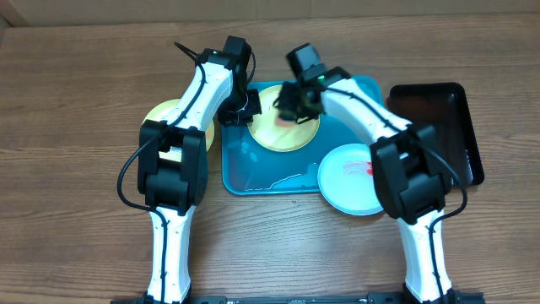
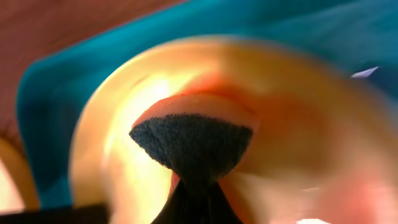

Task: Clean dirty plates on tray and stack at the side
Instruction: 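Keep scrubbing the sauce around the yellow plate with the right gripper's sponge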

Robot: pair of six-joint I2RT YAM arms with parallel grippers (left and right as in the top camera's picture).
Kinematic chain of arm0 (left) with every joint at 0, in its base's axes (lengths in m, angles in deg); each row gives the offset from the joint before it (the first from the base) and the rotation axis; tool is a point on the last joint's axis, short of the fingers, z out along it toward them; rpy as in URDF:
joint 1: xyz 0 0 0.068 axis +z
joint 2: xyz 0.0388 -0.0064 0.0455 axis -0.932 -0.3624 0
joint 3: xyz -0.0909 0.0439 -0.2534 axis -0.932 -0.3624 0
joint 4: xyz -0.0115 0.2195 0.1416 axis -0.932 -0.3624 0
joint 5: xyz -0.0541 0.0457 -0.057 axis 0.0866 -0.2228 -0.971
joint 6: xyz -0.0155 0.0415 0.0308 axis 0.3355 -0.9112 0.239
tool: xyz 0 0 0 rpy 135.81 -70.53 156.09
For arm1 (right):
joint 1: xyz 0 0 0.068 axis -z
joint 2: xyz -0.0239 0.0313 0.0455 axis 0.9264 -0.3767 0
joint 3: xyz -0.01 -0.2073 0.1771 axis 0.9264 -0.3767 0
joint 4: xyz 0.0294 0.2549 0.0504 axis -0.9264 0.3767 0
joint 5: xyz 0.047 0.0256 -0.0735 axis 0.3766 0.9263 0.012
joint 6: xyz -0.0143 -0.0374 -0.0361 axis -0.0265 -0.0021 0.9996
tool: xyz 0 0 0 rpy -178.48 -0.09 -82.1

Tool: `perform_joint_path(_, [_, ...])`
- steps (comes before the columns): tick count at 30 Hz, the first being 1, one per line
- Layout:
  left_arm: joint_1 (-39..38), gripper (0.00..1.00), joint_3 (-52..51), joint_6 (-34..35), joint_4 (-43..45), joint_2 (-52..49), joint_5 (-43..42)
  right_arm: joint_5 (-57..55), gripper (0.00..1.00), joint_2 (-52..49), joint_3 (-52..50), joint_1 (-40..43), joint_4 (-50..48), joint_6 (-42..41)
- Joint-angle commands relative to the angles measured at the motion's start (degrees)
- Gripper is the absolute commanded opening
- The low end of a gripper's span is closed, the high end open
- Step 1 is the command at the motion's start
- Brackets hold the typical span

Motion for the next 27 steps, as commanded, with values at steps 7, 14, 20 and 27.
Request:
perform_joint_path(7, [-0.22, 0.04, -0.83, -0.72, 0.20, -0.33, 0.63, -0.63, 0.04, -0.50, -0.24, 3.45, 2.10, 1.27])
perform_joint_path(14, [-0.22, 0.04, -0.83, -0.70, 0.22, -0.33, 0.61, -0.42, 0.04, -0.55, -0.24, -0.22, 1.29, 1.25])
perform_joint_path(20, [-0.22, 0.04, -0.83, -0.70, 0.26, -0.33, 0.63, 0.04, 0.04, -1.90, -0.24, -2.27, 0.11, -0.20])
perform_joint_path(27, [-0.22, 0.04, -0.83, -0.70, 0.26, -0.33, 0.63, 1.81, 0.04, -2.64, -0.24, -4.02, 0.13, 4.66])
